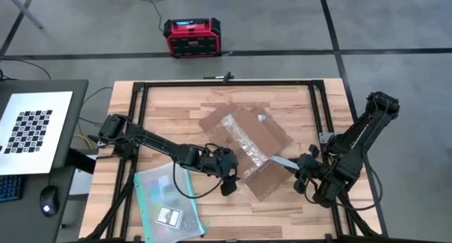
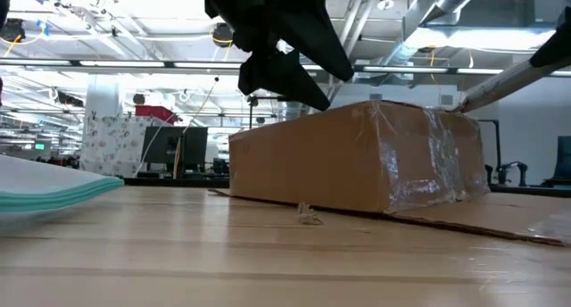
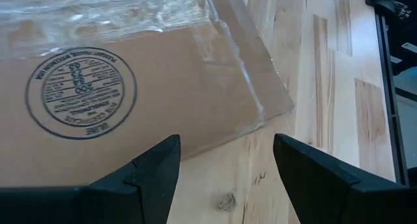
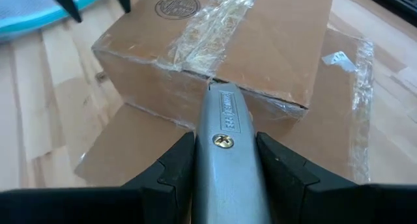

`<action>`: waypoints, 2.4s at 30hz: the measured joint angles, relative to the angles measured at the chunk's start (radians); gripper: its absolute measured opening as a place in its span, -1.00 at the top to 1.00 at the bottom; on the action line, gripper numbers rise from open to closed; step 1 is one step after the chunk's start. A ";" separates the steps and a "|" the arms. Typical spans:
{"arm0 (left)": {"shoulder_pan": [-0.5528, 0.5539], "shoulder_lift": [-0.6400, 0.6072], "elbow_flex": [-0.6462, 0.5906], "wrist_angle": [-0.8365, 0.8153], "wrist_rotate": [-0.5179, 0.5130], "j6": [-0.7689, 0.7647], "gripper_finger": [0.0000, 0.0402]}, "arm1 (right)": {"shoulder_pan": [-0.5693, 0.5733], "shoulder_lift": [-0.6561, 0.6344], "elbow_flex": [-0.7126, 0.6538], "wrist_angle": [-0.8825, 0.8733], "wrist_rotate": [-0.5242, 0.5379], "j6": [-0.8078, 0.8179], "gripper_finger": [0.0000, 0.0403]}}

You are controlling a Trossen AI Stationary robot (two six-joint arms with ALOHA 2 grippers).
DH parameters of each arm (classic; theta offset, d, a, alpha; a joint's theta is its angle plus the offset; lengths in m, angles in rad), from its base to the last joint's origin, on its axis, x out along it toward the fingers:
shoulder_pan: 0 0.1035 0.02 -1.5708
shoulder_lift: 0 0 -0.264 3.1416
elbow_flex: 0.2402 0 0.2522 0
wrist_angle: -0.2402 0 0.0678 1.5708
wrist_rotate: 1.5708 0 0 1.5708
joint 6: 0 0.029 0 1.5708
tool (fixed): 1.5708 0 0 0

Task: Unpack boxes
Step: Break down the cardboard box until it is fully flat

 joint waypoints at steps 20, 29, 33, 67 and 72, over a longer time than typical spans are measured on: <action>0.003 0.003 0.000 -0.006 0.002 0.007 -0.14 | -0.043 0.071 0.000 -0.025 0.033 0.029 0.40; 0.005 0.039 0.000 -0.018 -0.018 0.108 -0.14 | -0.131 0.135 0.001 -0.026 0.064 0.015 0.40; 0.009 0.029 0.000 -0.027 -0.090 0.212 -0.14 | -0.145 0.135 0.000 -0.009 0.064 -0.028 0.40; 0.064 0.130 0.065 -0.007 -0.116 0.548 -0.14 | -0.277 0.133 -0.058 0.314 0.002 -0.372 0.40; 0.070 0.130 0.066 0.000 -0.093 0.529 -0.14 | -0.285 0.128 -0.084 0.462 -0.060 -0.488 0.40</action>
